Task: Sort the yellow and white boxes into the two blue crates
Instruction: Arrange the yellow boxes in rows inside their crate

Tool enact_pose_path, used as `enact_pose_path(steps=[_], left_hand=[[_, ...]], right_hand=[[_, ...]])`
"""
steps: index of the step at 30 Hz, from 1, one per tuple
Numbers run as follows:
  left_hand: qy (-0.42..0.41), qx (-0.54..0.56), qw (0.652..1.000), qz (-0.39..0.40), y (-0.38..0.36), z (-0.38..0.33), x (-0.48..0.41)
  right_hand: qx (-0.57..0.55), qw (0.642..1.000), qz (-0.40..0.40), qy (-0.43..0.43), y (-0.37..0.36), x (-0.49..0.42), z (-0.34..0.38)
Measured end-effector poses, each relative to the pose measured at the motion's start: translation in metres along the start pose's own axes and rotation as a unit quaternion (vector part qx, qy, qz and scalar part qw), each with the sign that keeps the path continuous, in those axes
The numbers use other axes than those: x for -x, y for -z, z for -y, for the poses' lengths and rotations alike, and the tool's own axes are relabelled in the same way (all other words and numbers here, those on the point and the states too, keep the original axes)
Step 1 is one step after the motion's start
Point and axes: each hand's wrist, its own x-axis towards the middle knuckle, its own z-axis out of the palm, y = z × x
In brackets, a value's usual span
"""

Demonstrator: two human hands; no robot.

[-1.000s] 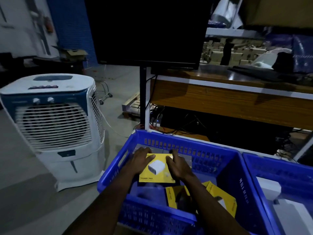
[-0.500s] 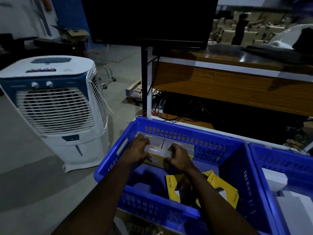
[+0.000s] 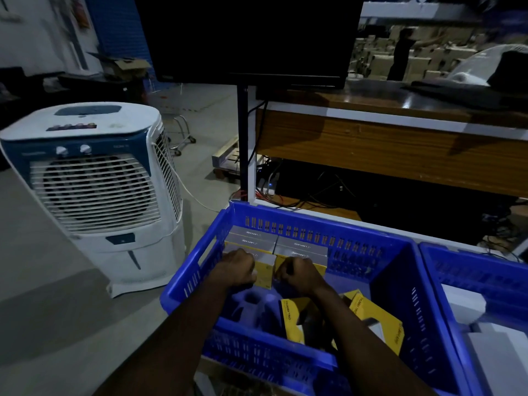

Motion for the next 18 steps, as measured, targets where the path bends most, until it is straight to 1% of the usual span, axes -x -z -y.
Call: enact_pose_path(steps=[4,9,11,13,15,16,18], left_hand=[[-0.029,-0.028,0.998,0.052,0.002,0.0,0.004],[-0.032,-0.032,0.998,0.053,0.005,-0.003,0.006],[-0.018,-0.025,0.999,0.041,0.004,-0.003,0.005],[-0.013,-0.022,0.999,0.038,0.007,-0.004,0.006],[-0.015,-0.015,0.999,0.039,0.007,-0.004,0.006],[-0.015,-0.011,0.999,0.039,0.006,-0.004,0.005],[-0.017,-0.004,0.999,0.036,0.005,-0.004,0.005]], right_hand=[[0.014,0.999,0.045,0.01,-0.006,-0.003,-0.003],[-0.027,0.999,0.046,-0.006,-0.009,-0.008,-0.002],[-0.056,0.995,0.088,-0.01,-0.011,-0.006,0.007],[-0.075,0.984,0.159,-0.026,-0.012,-0.005,0.012],[-0.087,0.976,0.195,-0.043,-0.014,-0.006,0.009],[-0.074,0.977,0.197,-0.043,-0.015,-0.007,0.008],[-0.019,0.984,0.174,-0.024,-0.014,-0.007,0.008]])
